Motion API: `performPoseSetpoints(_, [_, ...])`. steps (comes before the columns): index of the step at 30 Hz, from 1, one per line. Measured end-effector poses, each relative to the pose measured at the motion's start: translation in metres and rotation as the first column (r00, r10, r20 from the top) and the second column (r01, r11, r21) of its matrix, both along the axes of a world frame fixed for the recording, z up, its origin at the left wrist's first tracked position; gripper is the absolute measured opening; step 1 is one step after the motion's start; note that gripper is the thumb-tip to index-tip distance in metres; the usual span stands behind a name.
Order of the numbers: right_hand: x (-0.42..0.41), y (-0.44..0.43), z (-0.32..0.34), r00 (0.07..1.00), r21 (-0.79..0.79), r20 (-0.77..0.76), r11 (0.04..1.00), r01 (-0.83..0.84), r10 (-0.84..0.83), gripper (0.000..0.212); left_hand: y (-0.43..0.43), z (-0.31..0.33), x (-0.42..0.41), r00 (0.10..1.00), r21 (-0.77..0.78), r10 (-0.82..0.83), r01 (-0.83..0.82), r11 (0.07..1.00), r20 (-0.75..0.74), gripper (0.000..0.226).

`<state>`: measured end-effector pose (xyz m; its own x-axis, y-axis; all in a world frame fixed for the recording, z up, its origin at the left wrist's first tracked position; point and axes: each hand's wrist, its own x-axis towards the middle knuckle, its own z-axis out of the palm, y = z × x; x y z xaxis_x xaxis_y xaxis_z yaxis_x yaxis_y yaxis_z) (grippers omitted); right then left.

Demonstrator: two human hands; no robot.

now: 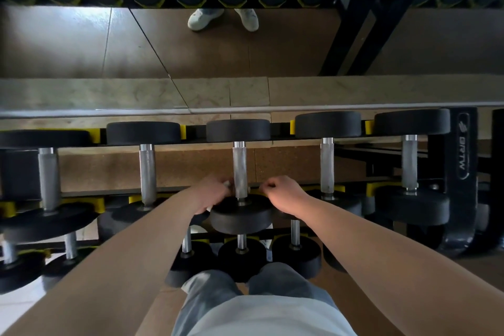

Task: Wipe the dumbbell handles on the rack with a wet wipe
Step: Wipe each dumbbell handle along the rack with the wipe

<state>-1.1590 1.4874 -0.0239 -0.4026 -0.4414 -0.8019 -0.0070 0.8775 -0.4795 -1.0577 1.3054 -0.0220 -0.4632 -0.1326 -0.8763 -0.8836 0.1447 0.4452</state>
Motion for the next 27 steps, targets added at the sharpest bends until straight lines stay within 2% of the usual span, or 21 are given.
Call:
performPoseSetpoints(3, [0.002, -0.003, 0.002, 0.994, -0.051, -0.102, 0.998, 0.027, -0.032, 0.028, -0.004, 0.003, 0.011, 0.997, -0.02, 0.067, -0.068, 0.997, -0.045, 0.028])
performPoseSetpoints(6, [0.005, -0.01, 0.011, 0.978, -0.172, -0.17, 0.98, 0.096, -0.125, 0.026, -0.01, 0.007, 0.02, 0.968, -0.041, 0.235, -0.239, 0.97, -0.083, 0.028])
performPoseSetpoints(8, [0.008, -0.016, 0.019, 0.974, -0.261, -0.201, 0.964, 0.049, -0.104, 0.025, -0.012, 0.013, 0.025, 0.936, 0.001, 0.335, -0.337, 0.942, -0.111, 0.024])
performPoseSetpoints(11, [0.016, -0.027, 0.027, 0.975, -0.357, -0.224, 0.931, -0.074, -0.008, 0.036, -0.013, 0.023, 0.027, 0.924, 0.09, 0.356, -0.346, 0.934, -0.141, 0.021])
performPoseSetpoints(14, [0.02, -0.032, 0.027, 0.977, -0.391, -0.209, 0.913, -0.117, 0.036, 0.04, -0.008, 0.026, 0.024, 0.933, 0.071, 0.318, -0.31, 0.948, -0.167, 0.019])
performPoseSetpoints(17, [0.017, -0.031, 0.022, 0.985, -0.38, -0.167, 0.925, -0.015, -0.052, 0.03, -0.003, 0.026, 0.022, 0.948, -0.001, 0.265, -0.269, 0.963, -0.177, 0.02])
performPoseSetpoints(20, [0.011, -0.031, 0.019, 0.942, -0.38, -0.126, 0.892, 0.245, -0.312, 0.009, -0.004, 0.02, 0.024, 0.931, -0.009, 0.325, -0.331, 0.944, -0.166, 0.018])
performPoseSetpoints(22, [0.004, -0.035, 0.019, 0.871, -0.337, -0.107, 0.842, 0.422, -0.48, 0.014, -0.003, 0.017, 0.025, 0.932, -0.005, 0.333, -0.337, 0.941, -0.143, 0.018])
performPoseSetpoints(23, [0.0, -0.038, 0.018, 0.855, -0.3, -0.09, 0.833, 0.465, -0.51, 0.016, -0.002, 0.016, 0.026, 0.94, 0.0, 0.316, -0.319, 0.948, -0.13, 0.017])
performPoseSetpoints(25, [-0.003, -0.042, 0.014, 0.913, -0.212, -0.054, 0.898, 0.384, -0.404, 0.014, -0.001, 0.015, 0.027, 0.949, 0.011, 0.293, -0.294, 0.956, -0.113, 0.015])
performPoseSetpoints(27, [-0.001, -0.044, 0.01, 0.991, -0.097, -0.006, 0.986, 0.133, -0.134, 0.021, 0.0, 0.013, 0.025, 0.945, 0.026, 0.308, -0.307, 0.951, -0.112, 0.014])
